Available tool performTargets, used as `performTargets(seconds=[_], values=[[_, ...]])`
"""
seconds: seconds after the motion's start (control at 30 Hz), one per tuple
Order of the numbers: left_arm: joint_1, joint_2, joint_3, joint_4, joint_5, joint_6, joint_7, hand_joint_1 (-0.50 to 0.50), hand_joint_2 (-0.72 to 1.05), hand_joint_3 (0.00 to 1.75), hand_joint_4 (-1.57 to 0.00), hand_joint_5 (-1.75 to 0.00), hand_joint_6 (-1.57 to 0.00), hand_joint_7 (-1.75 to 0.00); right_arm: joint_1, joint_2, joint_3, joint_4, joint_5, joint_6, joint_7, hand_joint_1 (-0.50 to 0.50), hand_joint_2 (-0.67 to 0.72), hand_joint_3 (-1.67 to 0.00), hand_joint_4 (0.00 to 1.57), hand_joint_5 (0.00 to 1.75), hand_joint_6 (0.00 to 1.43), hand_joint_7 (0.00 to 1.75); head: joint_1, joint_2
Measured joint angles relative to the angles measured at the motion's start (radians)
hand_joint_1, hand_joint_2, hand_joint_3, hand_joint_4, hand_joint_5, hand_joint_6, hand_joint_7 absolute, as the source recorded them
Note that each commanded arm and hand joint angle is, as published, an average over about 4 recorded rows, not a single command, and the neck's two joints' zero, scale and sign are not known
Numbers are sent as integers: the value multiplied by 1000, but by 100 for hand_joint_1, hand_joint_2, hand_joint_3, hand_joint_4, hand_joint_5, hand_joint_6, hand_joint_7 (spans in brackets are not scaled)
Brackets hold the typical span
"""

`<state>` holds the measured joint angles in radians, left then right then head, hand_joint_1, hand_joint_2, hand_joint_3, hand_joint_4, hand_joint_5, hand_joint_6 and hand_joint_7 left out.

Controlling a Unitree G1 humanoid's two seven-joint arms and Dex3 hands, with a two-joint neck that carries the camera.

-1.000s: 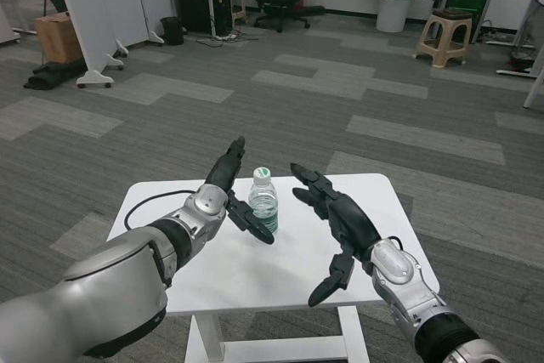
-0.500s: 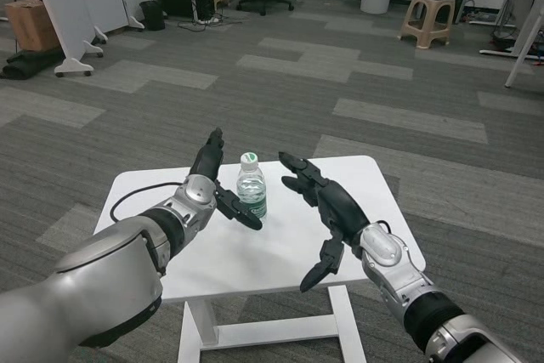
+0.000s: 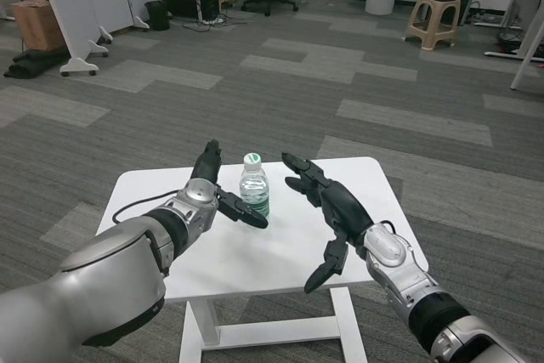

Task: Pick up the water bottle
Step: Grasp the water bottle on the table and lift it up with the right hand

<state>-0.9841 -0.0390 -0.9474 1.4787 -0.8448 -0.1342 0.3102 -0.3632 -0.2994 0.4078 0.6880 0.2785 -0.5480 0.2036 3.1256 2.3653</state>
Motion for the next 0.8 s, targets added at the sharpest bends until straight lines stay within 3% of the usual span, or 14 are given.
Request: performTargets(seconds=[0.1, 0.23, 0.33, 0.8], values=[[6, 0, 0, 0, -33, 14, -8, 50, -37, 9, 0, 0, 0, 0, -1, 0, 3, 0, 0, 0, 0, -4, 60, -48, 0, 39, 0, 10, 4, 5], [9, 1, 0, -1, -69, 33, -16, 50, -37, 9, 0, 0, 0, 0, -1, 0, 4, 0, 0, 0, 0, -4, 60, -48, 0, 48, 0, 10, 4, 9], [11, 2, -6, -5, -94, 56, -27, 50, -37, 9, 0, 0, 0, 0, -1, 0, 4, 0, 0, 0, 0, -4, 60, -48, 0, 41, 0, 9, 6, 11], [12, 4, -155, -52, -144, 71, -40, 50, -37, 9, 0, 0, 0, 0, -5, -1, 11, 0, 0, 0, 0, -4, 60, -48, 0, 39, 0, 9, 15, 15]])
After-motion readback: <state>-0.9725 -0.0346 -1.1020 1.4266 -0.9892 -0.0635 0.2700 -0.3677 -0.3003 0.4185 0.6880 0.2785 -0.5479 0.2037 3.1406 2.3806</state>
